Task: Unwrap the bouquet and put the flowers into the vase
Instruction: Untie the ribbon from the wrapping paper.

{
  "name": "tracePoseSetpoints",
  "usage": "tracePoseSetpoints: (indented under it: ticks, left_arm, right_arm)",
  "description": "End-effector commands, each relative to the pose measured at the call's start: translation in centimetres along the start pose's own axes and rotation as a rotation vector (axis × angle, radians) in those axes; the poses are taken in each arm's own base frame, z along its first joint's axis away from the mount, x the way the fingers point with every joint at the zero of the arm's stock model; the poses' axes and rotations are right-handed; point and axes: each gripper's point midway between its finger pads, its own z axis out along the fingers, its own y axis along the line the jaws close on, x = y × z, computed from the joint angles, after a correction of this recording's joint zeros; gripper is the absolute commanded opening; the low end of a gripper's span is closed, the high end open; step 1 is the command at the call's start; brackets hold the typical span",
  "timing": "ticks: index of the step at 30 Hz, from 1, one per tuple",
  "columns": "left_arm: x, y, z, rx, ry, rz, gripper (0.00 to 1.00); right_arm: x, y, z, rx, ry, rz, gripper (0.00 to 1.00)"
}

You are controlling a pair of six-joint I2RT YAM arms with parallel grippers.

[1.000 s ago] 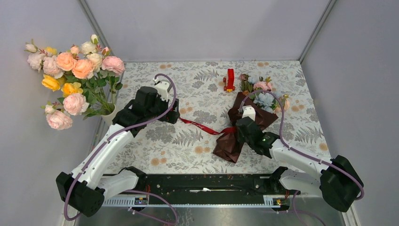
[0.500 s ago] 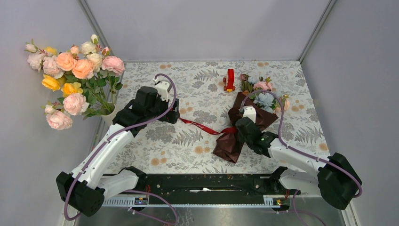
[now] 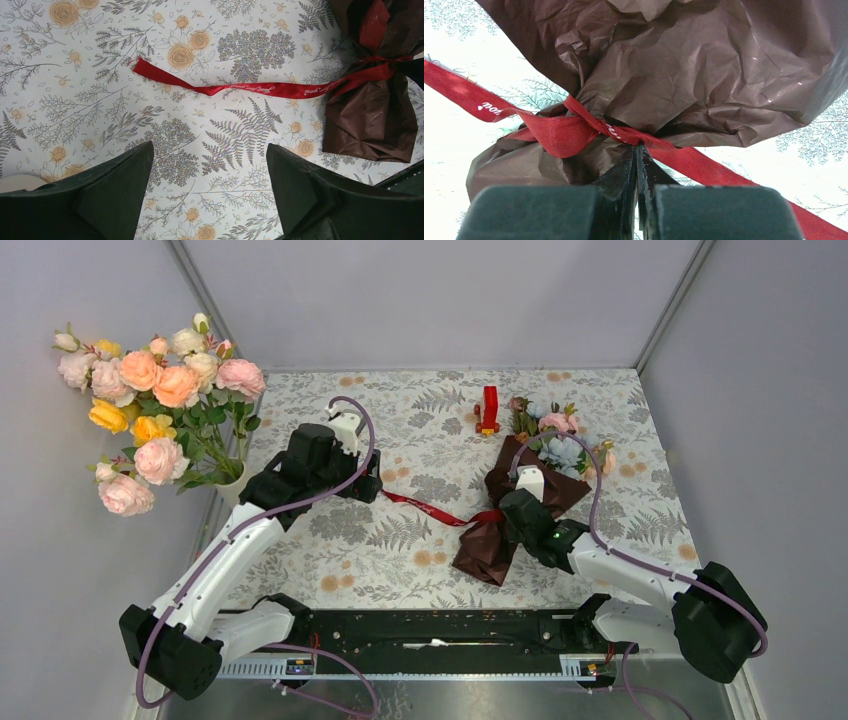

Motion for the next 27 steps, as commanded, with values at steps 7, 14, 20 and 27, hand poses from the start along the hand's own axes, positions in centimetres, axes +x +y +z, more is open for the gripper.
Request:
tracePoseSetpoints:
  ticks: [7,14,20,27]
  left_arm:
    - [-1.2,0.2,-0.2,-0.011,-0.049,0.012,0.90]
    - [-1.2,0.3,-0.2,-0.012,-0.049,0.011,0.90]
    - [-1.2,0.3,-0.3,-0.012,-0.052,0.012,0.90]
    - [-1.2,0.3,-0.3,-0.013,-0.052,0.011,0.90]
  right_arm:
    - [-2.7,-0.9,-1.8,0.029,-0.105,0.086,0.00]
    - [-2.6,-1.6,-2.3,0.042,-0.134,0.148,0.00]
    - [-2.2,-2.5,-2.4,0.087,-0.139,0.201,0.00]
    - [-1.7,-4.1,-2.8,0.157,-0.153,0.251,0.08]
